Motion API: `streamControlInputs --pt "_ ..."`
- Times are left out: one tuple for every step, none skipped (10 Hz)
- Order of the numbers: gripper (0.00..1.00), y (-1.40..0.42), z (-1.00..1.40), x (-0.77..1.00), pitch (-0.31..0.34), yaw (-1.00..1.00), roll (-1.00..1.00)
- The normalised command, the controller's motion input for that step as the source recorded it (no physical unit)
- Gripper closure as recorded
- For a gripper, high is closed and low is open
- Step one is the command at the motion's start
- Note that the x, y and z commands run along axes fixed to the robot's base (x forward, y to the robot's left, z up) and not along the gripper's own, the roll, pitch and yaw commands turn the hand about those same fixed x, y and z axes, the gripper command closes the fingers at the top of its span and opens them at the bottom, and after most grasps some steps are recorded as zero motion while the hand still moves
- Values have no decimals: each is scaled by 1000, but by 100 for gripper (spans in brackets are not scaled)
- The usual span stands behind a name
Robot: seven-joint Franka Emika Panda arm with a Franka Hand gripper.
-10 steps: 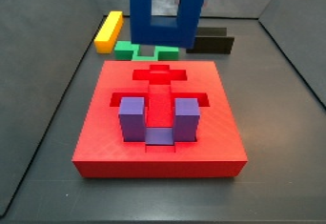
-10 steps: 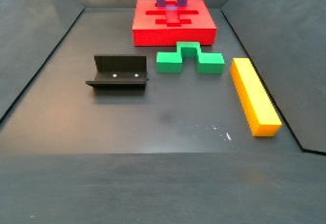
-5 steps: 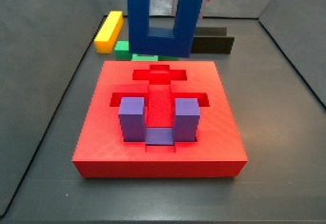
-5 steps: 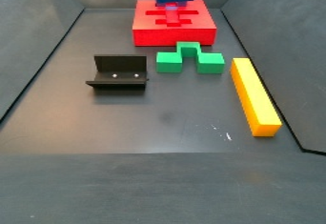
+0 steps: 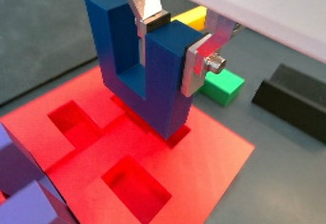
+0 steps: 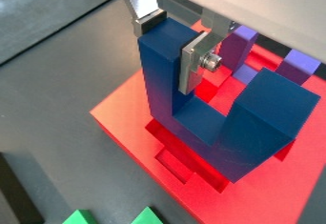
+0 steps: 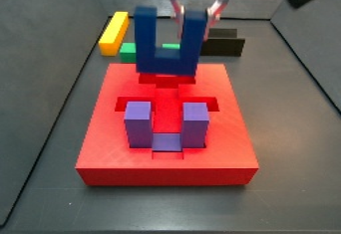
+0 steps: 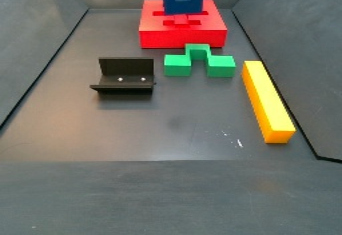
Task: Pick up the blue object. Move up. Move to above the board. Insert the blue object.
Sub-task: Insert the blue object.
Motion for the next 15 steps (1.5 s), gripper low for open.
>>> streamControlInputs --pt "100 0 -49 0 0 0 87" --pt "100 0 0 0 0 0 -14" --pt "100 0 -117 0 -160 0 0" --pt "100 0 -140 0 -196 0 23" --pt "100 0 -94 0 -149 0 51" --pt "100 0 -71 0 -124 0 43" --pt "100 0 -71 0 -107 0 59" --pt "100 54 -103 0 -153 23 31" --pt "100 57 -69 0 -169 40 23" --pt "100 63 -23 0 -173 43 31" --pt "100 26 -14 11 -161 37 66" --pt "100 6 -37 9 -200 40 57" --pt "100 40 -43 11 -190 49 80" --pt "100 54 -86 3 -199 46 101" --pt "100 54 -126 29 -200 37 130"
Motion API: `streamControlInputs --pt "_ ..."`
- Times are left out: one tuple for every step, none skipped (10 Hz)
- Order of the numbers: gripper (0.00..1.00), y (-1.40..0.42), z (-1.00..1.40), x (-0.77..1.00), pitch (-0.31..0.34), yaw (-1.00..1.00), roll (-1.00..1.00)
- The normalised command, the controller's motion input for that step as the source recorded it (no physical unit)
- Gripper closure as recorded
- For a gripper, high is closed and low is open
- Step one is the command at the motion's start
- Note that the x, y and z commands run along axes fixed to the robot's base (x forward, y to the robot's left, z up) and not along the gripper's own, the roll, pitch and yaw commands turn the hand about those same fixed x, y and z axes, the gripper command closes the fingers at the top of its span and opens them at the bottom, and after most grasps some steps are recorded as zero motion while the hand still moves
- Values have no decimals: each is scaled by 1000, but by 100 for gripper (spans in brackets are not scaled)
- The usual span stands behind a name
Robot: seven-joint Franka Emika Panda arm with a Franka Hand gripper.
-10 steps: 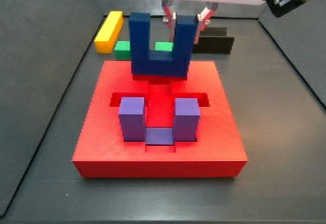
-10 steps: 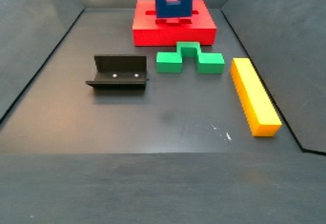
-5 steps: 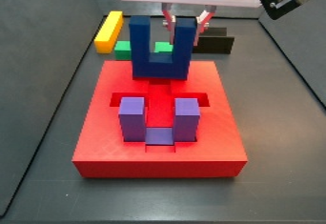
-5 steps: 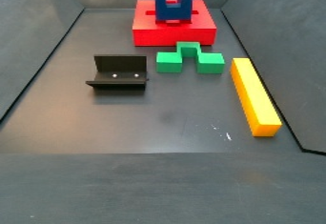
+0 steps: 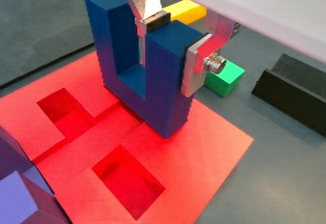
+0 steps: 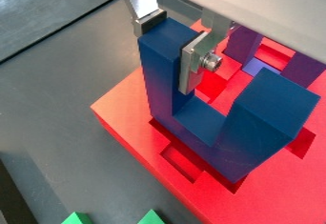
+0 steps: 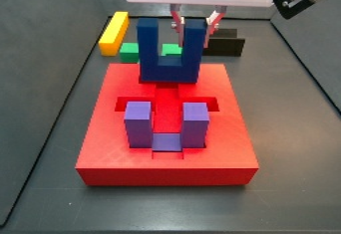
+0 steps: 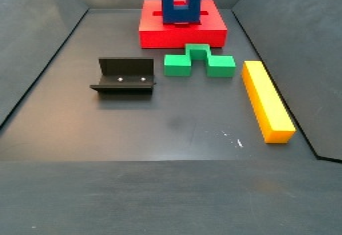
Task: Pick up the blue object. Move up. Move to above the board. Insert the blue object.
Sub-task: Insert the blue object.
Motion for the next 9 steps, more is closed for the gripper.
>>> streamControlInputs --pt "100 60 -129 49 -179 29 159" --pt "100 29 -106 0 -131 9 160" --pt "100 0 -114 -26 -139 0 147" --pt "100 0 -114 -60 -154 0 121" --pt "100 0 -114 -103 -167 0 100" --pt "100 0 -83 -137 -167 0 17" --pt "100 0 -77 -129 -177 0 0" --pt "100 0 -51 -149 -186 0 0" --pt "100 0 -43 -191 -201 0 0"
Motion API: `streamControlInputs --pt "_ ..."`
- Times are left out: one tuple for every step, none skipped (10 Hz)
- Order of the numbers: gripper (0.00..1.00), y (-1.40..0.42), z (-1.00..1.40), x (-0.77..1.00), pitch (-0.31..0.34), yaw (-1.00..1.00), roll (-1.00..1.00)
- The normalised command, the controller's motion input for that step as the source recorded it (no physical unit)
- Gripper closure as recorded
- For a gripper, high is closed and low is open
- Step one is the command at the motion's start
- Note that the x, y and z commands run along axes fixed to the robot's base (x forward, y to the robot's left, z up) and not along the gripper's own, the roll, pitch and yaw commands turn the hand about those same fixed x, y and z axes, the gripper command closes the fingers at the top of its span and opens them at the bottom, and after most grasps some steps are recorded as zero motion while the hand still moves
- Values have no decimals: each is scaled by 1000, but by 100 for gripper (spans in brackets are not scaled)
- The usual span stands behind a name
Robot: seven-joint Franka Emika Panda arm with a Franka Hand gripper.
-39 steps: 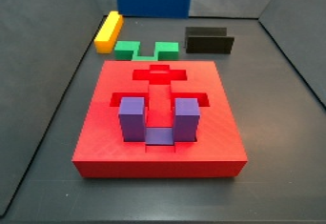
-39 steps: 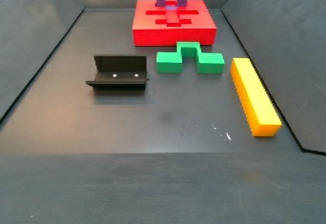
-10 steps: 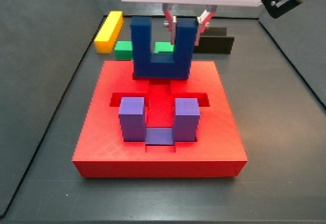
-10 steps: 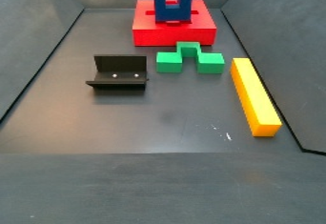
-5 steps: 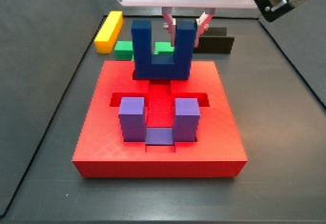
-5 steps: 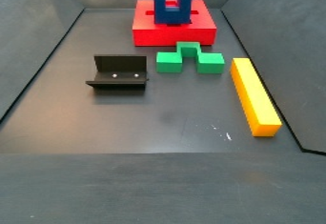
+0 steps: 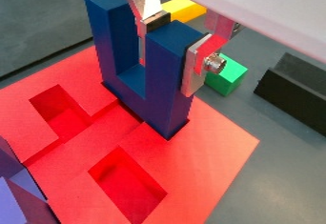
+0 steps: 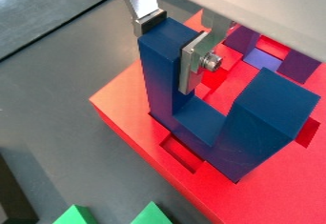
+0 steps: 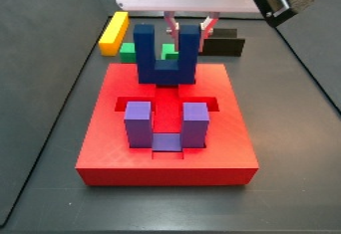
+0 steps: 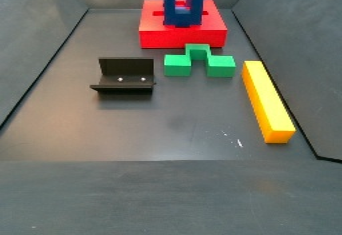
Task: Pick up the blue object. Move up. Move to above the board. Insert the blue object.
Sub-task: Insert the blue object.
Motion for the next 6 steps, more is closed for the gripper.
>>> streamControlInputs --pt "100 0 -29 -157 -213 0 0" --pt "100 3 -100 0 -149 26 0" --pt "100 14 -180 83 -106 0 23" --pt "100 57 -243 94 0 0 114" --pt "100 91 -303 114 36 0 146" --pt "100 103 -403 111 109 -9 171"
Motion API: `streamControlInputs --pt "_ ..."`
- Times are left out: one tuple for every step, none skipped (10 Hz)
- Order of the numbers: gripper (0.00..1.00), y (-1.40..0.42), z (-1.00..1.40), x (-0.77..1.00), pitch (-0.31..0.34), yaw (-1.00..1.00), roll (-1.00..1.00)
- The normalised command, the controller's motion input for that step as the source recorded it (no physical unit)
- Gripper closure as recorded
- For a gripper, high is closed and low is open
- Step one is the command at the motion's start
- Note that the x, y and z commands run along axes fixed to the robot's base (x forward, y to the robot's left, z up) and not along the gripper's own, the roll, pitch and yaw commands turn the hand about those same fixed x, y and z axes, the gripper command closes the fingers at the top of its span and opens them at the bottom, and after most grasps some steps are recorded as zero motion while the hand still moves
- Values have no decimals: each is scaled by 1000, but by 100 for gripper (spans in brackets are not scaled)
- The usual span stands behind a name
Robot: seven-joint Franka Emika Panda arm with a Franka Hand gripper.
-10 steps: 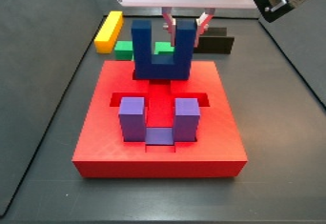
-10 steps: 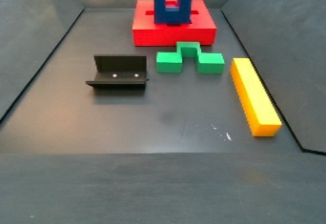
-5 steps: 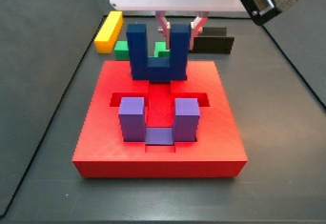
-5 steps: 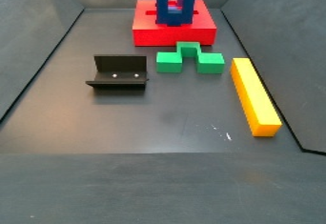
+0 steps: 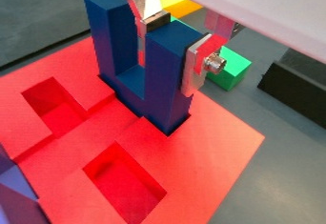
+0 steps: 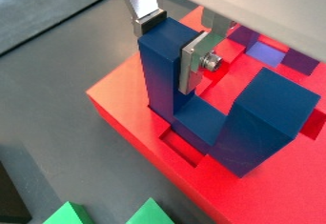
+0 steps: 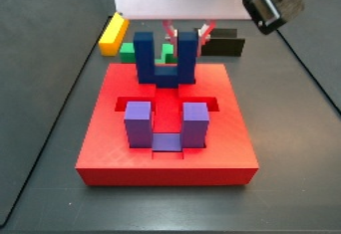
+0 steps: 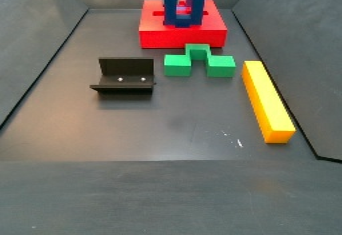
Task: Pick up the blue object. Move up. Move to above the board. Insert the blue object.
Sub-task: Insert the blue object.
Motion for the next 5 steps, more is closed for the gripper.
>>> streamControlInputs --pt "100 109 -451 189 151 -26 170" --pt "100 66 -477 200 167 -29 197" --pt "100 0 -440 209 154 -34 201" --pt "100 0 -266 103 84 -9 140" --pt "100 0 0 0 0 0 0"
